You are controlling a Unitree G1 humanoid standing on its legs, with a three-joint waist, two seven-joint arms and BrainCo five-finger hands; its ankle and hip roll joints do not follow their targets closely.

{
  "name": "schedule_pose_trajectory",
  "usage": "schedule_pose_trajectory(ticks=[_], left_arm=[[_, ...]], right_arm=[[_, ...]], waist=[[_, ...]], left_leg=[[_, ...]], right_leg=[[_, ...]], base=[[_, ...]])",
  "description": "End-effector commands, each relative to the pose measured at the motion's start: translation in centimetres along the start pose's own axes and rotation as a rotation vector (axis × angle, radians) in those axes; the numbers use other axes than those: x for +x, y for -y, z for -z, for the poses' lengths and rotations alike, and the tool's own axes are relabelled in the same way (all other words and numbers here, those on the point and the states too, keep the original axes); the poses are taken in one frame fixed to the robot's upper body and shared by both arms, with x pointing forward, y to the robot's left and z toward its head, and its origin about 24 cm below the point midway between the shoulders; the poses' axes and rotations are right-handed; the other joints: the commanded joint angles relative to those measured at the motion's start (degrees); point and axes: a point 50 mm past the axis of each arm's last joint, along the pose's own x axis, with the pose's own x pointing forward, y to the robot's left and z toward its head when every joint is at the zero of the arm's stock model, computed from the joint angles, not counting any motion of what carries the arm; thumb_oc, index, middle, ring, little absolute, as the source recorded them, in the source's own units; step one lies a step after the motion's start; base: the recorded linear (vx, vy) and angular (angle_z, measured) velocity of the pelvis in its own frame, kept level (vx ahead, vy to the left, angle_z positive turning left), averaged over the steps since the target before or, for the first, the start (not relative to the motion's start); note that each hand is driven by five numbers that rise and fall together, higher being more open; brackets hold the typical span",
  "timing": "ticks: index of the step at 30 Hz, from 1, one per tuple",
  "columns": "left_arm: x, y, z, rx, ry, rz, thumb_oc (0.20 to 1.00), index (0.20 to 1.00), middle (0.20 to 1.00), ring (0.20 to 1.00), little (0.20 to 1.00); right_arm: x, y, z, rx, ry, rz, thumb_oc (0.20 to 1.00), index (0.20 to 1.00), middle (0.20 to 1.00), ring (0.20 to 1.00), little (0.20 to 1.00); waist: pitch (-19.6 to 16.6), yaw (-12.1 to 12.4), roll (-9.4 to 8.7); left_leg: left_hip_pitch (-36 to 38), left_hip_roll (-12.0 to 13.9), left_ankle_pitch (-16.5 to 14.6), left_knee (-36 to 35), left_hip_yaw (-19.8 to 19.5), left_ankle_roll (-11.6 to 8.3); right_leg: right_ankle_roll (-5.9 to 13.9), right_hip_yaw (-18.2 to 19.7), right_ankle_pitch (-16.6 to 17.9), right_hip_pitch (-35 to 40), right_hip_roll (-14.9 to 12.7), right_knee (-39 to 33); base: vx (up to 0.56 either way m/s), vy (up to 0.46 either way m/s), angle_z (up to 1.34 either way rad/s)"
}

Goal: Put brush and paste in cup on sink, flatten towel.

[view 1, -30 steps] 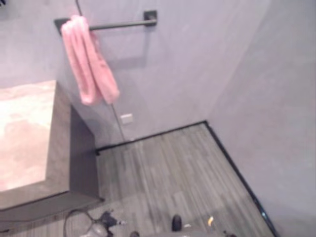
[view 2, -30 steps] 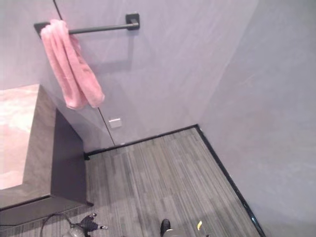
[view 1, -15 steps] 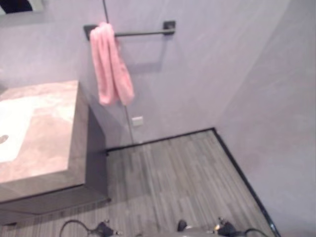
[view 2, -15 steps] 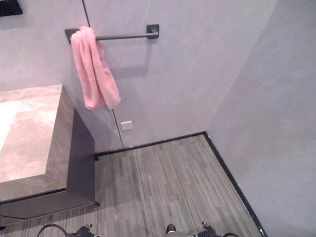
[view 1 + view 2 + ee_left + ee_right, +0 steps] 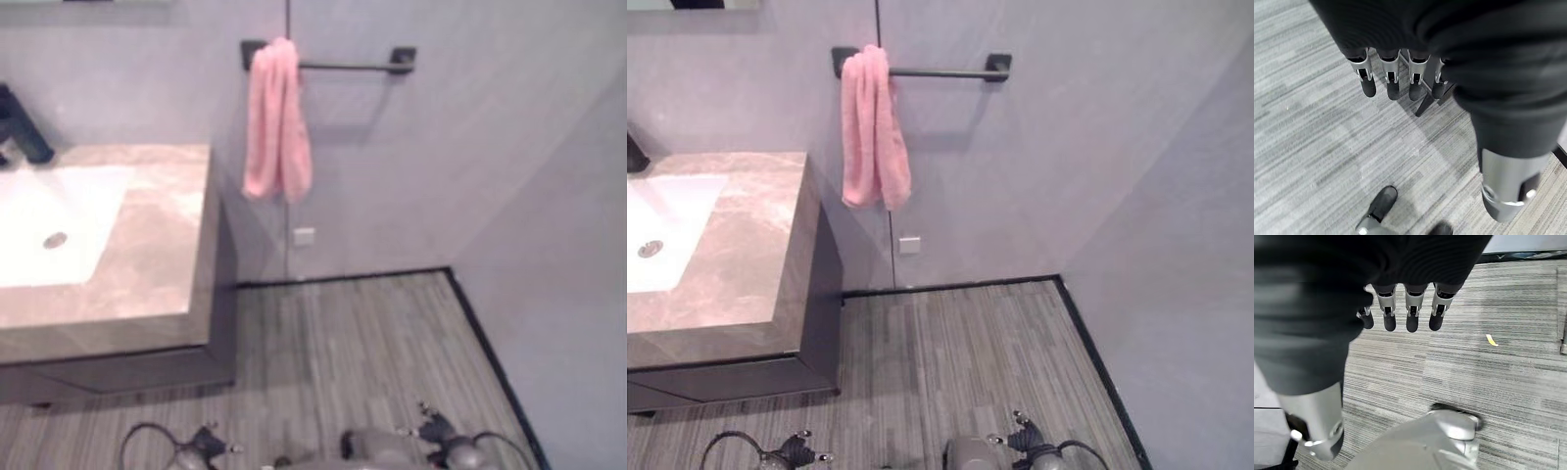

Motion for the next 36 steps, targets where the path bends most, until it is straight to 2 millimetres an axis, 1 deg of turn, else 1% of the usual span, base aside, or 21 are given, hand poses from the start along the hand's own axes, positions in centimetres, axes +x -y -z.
schedule_pose_trajectory(ticks=[1, 5, 8, 9, 10, 12, 16, 18, 19, 20, 22, 24, 26, 27, 29, 30, 31, 32, 33, 34, 36], left_arm=[[0.3, -0.7, -1.1, 0.028, 0.028, -0.030, 1.000, 1.000, 1.000, 1.000, 1.000], [0.3, -0.9, -1.1, 0.013, 0.024, -0.039, 1.000, 1.000, 1.000, 1.000, 1.000], [0.2, -0.7, -0.7, 0.009, 0.013, -0.034, 1.000, 1.000, 1.000, 1.000, 1.000], [0.1, -0.5, -0.1, 0.005, -0.010, -0.027, 1.000, 1.000, 1.000, 1.000, 1.000], [0.1, -0.5, -0.1, 0.005, -0.010, -0.026, 1.000, 1.000, 1.000, 1.000, 1.000], [0.0, -0.2, 0.6, -0.012, -0.036, -0.019, 1.000, 1.000, 1.000, 1.000, 1.000], [0.1, -0.4, -0.1, -0.031, -0.017, -0.029, 1.000, 1.000, 1.000, 1.000, 1.000], [0.2, -0.7, -0.8, -0.033, 0.004, -0.041, 1.000, 1.000, 1.000, 1.000, 1.000], [0.3, -0.9, -1.1, -0.025, 0.014, -0.045, 1.000, 1.000, 1.000, 1.000, 1.000], [0.3, -0.9, -1.1, -0.025, 0.014, -0.045, 1.000, 1.000, 1.000, 1.000, 1.000], [0.4, -1.4, -1.5, -0.009, 0.029, -0.058, 1.000, 1.000, 1.000, 1.000, 1.000], [0.4, -2.0, -1.7, -0.015, 0.035, -0.073, 1.000, 1.000, 1.000, 1.000, 1.000], [0.5, -2.1, -1.7, -0.011, 0.033, -0.075, 1.000, 1.000, 1.000, 1.000, 1.000], [0.5, -2.1, -1.6, -0.004, 0.028, -0.073, 1.000, 1.000, 1.000, 1.000, 1.000], [0.5, -2.1, -1.6, 0.014, 0.025, -0.075, 1.000, 1.000, 1.000, 1.000, 1.000], [0.5, -2.2, -1.8, 0.022, 0.032, -0.082, 1.000, 1.000, 1.000, 1.000, 1.000], [0.5, -2.2, -1.8, 0.022, 0.031, -0.083, 1.000, 1.000, 1.000, 1.000, 1.000], [0.5, -2.2, -1.7, 0.029, 0.027, -0.082, 1.000, 1.000, 1.000, 1.000, 1.000], [0.5, -2.2, -1.7, 0.028, 0.027, -0.082, 1.000, 1.000, 1.000, 1.000, 1.000], [0.4, -2.1, -1.5, 0.027, 0.024, -0.080, 1.000, 1.000, 1.000, 1.000, 1.000], [0.4, -2.1, -1.3, 0.025, 0.020, -0.079, 1.000, 1.000, 1.000, 1.000, 1.000]], right_arm=[[0.2, 0.6, -0.7, -0.012, 0.028, 0.022, 1.000, 1.000, 1.000, 1.000, 1.000], [0.2, 0.7, -0.7, -0.048, 0.031, 0.016, 1.000, 1.000, 1.000, 1.000, 1.000], [0.1, 0.7, -0.4, -0.072, 0.015, 0.011, 1.000, 1.000, 1.000, 1.000, 1.000], [0.1, 0.7, 0.0, -0.077, 0.004, 0.007, 1.000, 1.000, 1.000, 1.000, 1.000], [0.1, 0.7, 0.0, -0.077, 0.003, 0.007, 1.000, 1.000, 1.000, 1.000, 1.000], [-0.1, 0.7, 0.9, -0.111, -0.034, 0.006, 1.000, 1.000, 1.000, 1.000, 1.000], [0.0, 1.1, 0.6, -0.139, -0.030, 0.017, 1.000, 1.000, 1.000, 1.000, 1.000], [0.0, 1.6, 0.5, -0.146, -0.024, 0.029, 1.000, 1.000, 1.000, 1.000, 1.000], [-0.2, 2.1, 1.3, -0.141, -0.050, 0.043, 1.000, 1.000, 1.000, 1.000, 1.000], [-0.2, 2.1, 1.3, -0.140, -0.050, 0.043, 1.000, 1.000, 1.000, 1.000, 1.000], [-0.4, 2.4, 2.1, -0.139, -0.073, 0.050, 1.000, 1.000, 1.000, 1.000, 1.000], [-0.9, 2.8, 3.7, -0.153, -0.136, 0.062, 1.000, 1.000, 1.000, 1.000, 1.000], [-1.1, 3.0, 4.3, -0.163, -0.163, 0.065, 1.000, 1.000, 1.000, 1.000, 1.000], [-1.4, 3.3, 5.2, -0.165, -0.205, 0.075, 1.000, 1.000, 1.000, 1.000, 1.000], [-1.9, 4.0, 6.4, -0.154, -0.263, 0.110, 1.000, 1.000, 1.000, 1.000, 1.000], [-2.0, 4.4, 6.6, -0.157, -0.273, 0.131, 1.000, 1.000, 1.000, 1.000, 1.000], [-2.0, 4.4, 6.6, -0.157, -0.272, 0.131, 1.000, 1.000, 1.000, 1.000, 1.000], [-2.1, 4.5, 6.7, -0.177, -0.274, 0.132, 1.000, 1.000, 1.000, 1.000, 1.000], [-2.1, 4.5, 6.7, -0.177, -0.273, 0.132, 1.000, 1.000, 1.000, 1.000, 1.000], [-2.1, 4.3, 6.6, -0.198, -0.270, 0.121, 1.000, 1.000, 1.000, 1.000, 1.000], [-2.1, 4.3, 6.6, -0.205, -0.271, 0.117, 1.000, 1.000, 1.000, 1.000, 1.000]], waist=[[-0.46, 0.11, 0.86], [0.29, 0.96, 0.05], [-0.31, 1.24, -0.44], [-1.34, 1.10, -0.79], [-1.34, 1.08, -0.79], [-2.89, 1.16, -0.91], [-2.84, 0.90, -1.06], [-2.31, 0.74, -1.41], [-1.39, 0.89, -1.88], [-1.40, 0.80, -1.81], [0.28, 1.27, -2.30], [2.04, 1.12, -2.59], [2.37, 0.61, -2.71], [2.39, 0.03, -2.74], [2.23, -1.51, -3.09], [2.44, -2.32, -2.90], [2.36, -2.44, -2.99], [2.25, -3.02, -2.49], [2.25, -3.04, -2.50], [1.85, -3.45, -1.70], [1.76, -3.52, -1.50]], left_leg=[[-2.20, -2.07, -5.00, 2.45, -0.67, 1.61], [-1.73, -1.75, -6.34, 4.34, -0.49, 0.98], [-0.19, -1.09, -6.97, 4.19, -1.26, 0.14], [1.39, -0.10, -7.02, 3.78, -2.09, -0.72], [1.43, -0.09, -6.99, 3.72, -2.11, -0.74], [2.51, 1.91, -6.75, 3.76, -3.37, -1.88], [0.82, 3.87, -6.33, 7.94, -4.99, -3.17], [-1.43, 5.08, -5.59, 13.72, -5.33, -4.54], [-4.80, 6.51, -2.11, 22.30, -5.13, -6.00], [-5.14, 6.65, -2.32, 22.84, -5.29, -6.06], [-10.49, 8.89, 1.62, 34.24, -5.44, -6.72], [-14.32, 10.45, 2.26, 40.02, -4.17, -6.50], [-15.50, 9.09, 0.83, 38.24, -3.71, -6.39], [-16.69, 8.59, -0.81, 35.76, -1.93, -6.32], [-18.70, 7.42, -1.30, 27.67, 0.90, -6.34], [-18.76, 5.66, 0.25, 20.13, 0.75, -6.90], [-18.68, 5.47, 0.49, 19.74, 0.70, -6.85], [-18.05, 3.76, 5.66, 9.43, -0.95, -7.87], [-18.02, 3.74, 5.71, 9.34, -0.97, -7.87], [-17.32, 3.34, 7.08, 1.55, -2.06, -7.97], [-16.91, 3.47, 7.31, 0.69, -2.00, -8.06]], right_leg=[[0.88, 1.21, 3.81, 3.15, -0.23, -6.48], [1.69, 1.41, 7.00, 3.26, -1.57, -13.52], [1.55, 1.17, 7.02, 3.88, -1.31, -13.77], [0.53, 2.43, 5.52, 4.46, 0.19, -11.80], [0.51, 2.41, 5.43, 4.42, 0.21, -11.65], [-1.17, 1.36, 2.98, 5.72, 2.17, -10.48], [-2.75, 0.18, 0.44, 5.77, 3.77, -8.11], [-3.95, -0.76, -0.87, 6.65, 4.33, -7.60], [-5.65, -1.54, -1.78, 8.56, 4.91, -7.89], [-5.71, -1.66, -1.76, 8.51, 5.00, -7.89], [-7.79, -2.38, -2.12, 10.16, 5.87, -8.22], [-9.25, -3.71, -3.36, 11.90, 6.29, -8.00], [-8.96, -4.58, -3.39, 12.21, 5.56, -8.14], [-8.60, -5.42, -3.25, 12.34, 5.03, -8.61], [-8.04, -7.62, -3.22, 11.84, 3.33, -9.46], [-7.57, -8.33, -3.07, 11.64, 2.80, -9.74], [-7.56, -8.42, -3.14, 11.54, 2.67, -9.66], [-7.28, -8.84, -2.69, 12.29, 2.92, -10.61], [-7.28, -8.86, -2.70, 12.28, 2.90, -10.60], [-6.79, -8.97, -3.09, 12.98, 3.35, -10.97], [-6.68, -8.86, -3.36, 13.71, 3.46, -10.94]], base=[[0.06, -0.059, 0.13], [0.14, -0.132, -0.04], [0.30, -0.300, 0.03], [0.34, -0.342, 0.20], [0.37, -0.379, 0.23], [0.41, -0.462, 0.13], [0.26, -0.384, 0.25], [0.23, -0.388, 0.22], [0.22, -0.372, 0.12], [0.20, -0.379, 0.16], [0.10, -0.295, 0.21], [0.15, -0.318, 0.10], [0.08, -0.107, 0.12], [0.04, -0.054, 0.34], [0.06, -0.047, 0.40], [0.06, 0.000, 0.44], [0.16, 0.044, 0.49], [0.11, 0.027, 0.31], [0.28, 0.088, 0.18], [0.17, 0.064, -0.02], [0.30, 0.113, -0.05]])
